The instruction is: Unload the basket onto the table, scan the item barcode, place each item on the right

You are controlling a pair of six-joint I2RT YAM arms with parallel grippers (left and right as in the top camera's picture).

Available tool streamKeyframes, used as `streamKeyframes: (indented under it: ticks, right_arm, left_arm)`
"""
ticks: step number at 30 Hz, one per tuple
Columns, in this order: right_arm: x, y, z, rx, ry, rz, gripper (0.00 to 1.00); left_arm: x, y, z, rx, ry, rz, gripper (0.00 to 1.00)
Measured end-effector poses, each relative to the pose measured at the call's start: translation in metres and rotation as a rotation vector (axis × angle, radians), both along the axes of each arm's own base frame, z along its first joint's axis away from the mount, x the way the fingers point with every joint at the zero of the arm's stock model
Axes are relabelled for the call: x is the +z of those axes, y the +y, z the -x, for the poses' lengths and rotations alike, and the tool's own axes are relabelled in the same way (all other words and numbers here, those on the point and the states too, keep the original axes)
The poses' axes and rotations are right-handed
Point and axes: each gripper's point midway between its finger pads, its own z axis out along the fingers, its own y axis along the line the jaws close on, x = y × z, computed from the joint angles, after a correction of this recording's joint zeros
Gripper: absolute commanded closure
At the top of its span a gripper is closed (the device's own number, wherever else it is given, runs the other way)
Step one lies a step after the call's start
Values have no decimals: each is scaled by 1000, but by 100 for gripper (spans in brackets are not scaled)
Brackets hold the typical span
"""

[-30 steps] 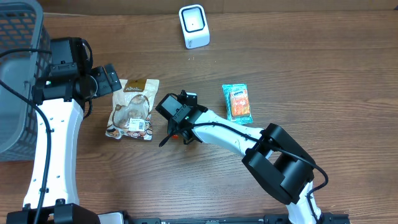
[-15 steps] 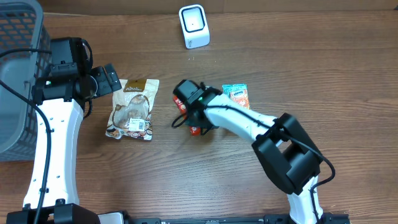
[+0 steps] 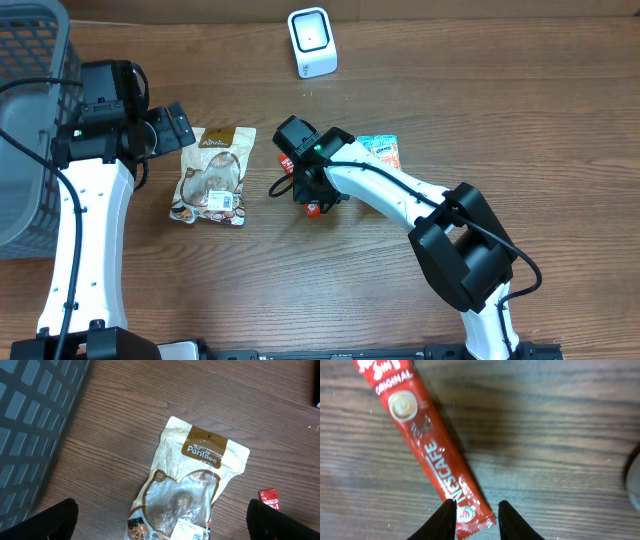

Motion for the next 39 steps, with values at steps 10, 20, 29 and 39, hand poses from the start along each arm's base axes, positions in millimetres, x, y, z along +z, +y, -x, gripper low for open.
streamKeyframes:
  ticks: [10,20,29,39]
  right_arm:
    - [0,18,15,116,-11,3,72]
    - [-8,22,15,149,-48,28,72]
    - [-16,19,11,182,-68,66,73]
    - [-17,19,9,193,-80,71,77]
  left_arm:
    - [0,0,0,0,0,0,1]
    - [0,0,0,0,0,0,0]
    - [0,0,0,0,0,0,0]
    - [0,0,0,0,0,0,1]
